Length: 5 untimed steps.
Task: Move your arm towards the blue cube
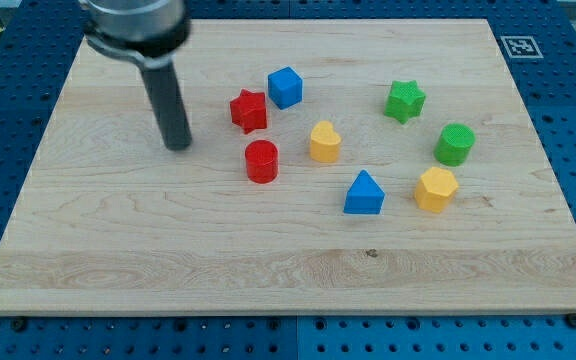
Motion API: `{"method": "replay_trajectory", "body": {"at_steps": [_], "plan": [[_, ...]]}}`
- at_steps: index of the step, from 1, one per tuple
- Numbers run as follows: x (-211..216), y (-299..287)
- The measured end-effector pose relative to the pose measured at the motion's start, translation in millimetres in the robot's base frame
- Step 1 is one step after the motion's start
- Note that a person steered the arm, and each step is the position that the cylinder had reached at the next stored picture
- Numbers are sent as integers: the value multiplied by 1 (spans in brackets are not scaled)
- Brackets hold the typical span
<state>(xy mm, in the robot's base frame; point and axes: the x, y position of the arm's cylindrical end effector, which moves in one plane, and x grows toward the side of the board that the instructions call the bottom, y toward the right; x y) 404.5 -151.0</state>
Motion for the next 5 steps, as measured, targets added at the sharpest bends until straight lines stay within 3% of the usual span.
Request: {"method": "replay_trajectory", "body": {"at_steps": [1,2,5], "plan": [[-54,-10],[-72,-9],[-87,-9]]}}
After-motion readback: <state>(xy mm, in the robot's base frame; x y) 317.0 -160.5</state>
